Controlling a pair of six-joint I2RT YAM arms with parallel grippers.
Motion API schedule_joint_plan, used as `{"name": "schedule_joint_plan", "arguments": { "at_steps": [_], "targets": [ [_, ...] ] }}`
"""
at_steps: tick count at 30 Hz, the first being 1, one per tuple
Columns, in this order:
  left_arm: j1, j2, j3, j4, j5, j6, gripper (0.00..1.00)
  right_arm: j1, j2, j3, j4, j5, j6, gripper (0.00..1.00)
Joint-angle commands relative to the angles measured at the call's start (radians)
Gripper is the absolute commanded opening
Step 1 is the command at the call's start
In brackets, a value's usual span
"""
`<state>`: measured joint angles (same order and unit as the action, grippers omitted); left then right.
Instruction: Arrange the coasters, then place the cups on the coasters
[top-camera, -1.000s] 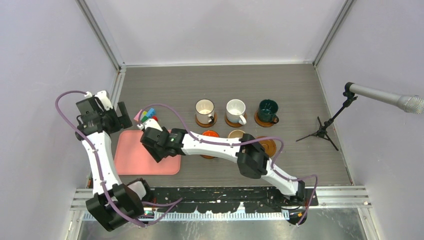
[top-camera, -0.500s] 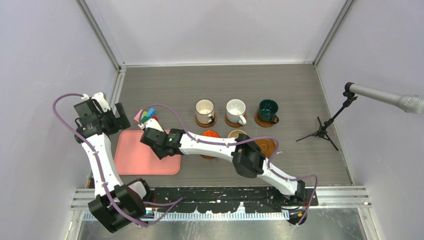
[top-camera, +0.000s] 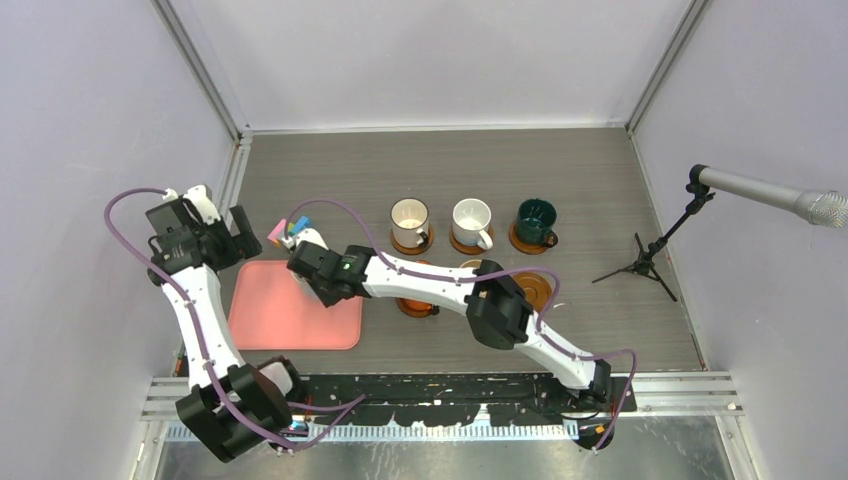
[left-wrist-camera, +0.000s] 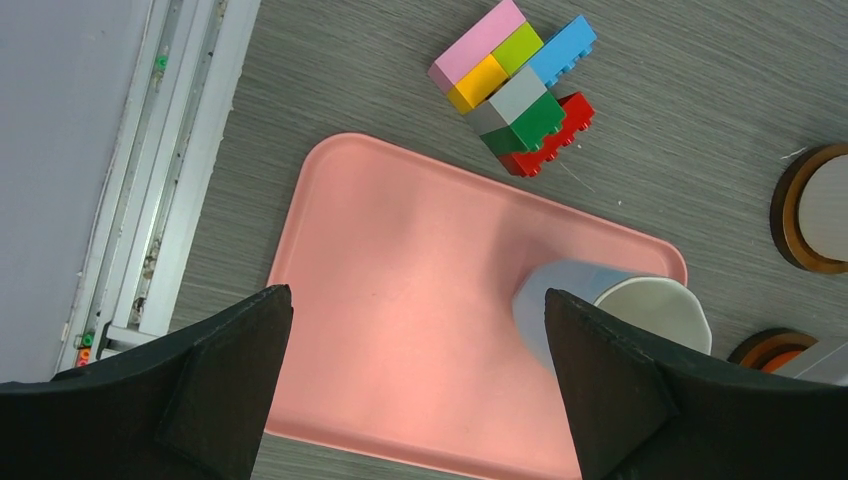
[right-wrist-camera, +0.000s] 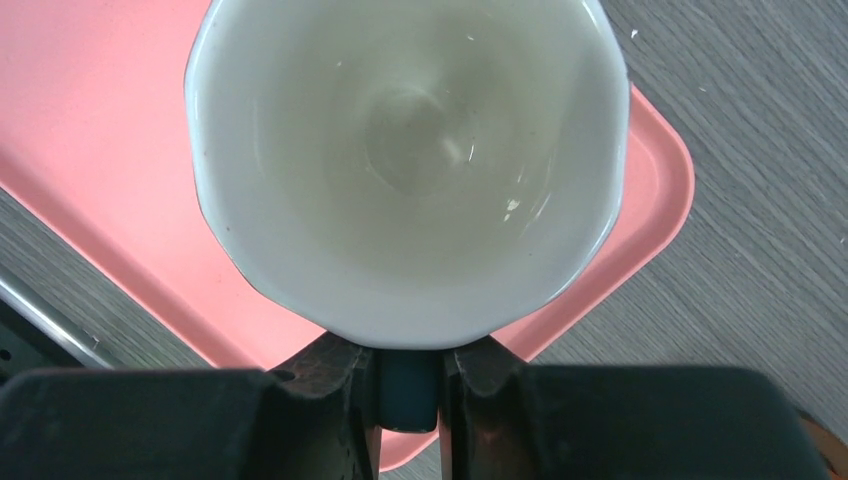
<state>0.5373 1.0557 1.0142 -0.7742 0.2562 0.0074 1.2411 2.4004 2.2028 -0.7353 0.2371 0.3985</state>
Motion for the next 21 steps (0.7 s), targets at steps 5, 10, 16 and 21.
{"name": "schedule_joint_plan", "arguments": {
  "at_steps": [5, 10, 16, 21],
  "targets": [
    [0.016, 0.002, -0.002, 0.035, 0.035, -0.003, 1.00, -0.012, -0.170, -0.070, 0.070, -0.036, -0.124, 0.00],
    [0.019, 0.024, 0.002, 0.025, 0.055, -0.003, 1.00, -0.062, -0.271, -0.155, 0.153, -0.127, -0.155, 0.00],
    [0.019, 0.026, 0.001, 0.003, 0.152, 0.026, 1.00, -0.122, -0.370, -0.180, 0.151, -0.150, -0.189, 0.00],
    [0.018, 0.041, -0.007, -0.044, 0.335, 0.101, 1.00, -0.161, -0.481, -0.197, 0.126, -0.157, -0.242, 0.00]
  ]
}}
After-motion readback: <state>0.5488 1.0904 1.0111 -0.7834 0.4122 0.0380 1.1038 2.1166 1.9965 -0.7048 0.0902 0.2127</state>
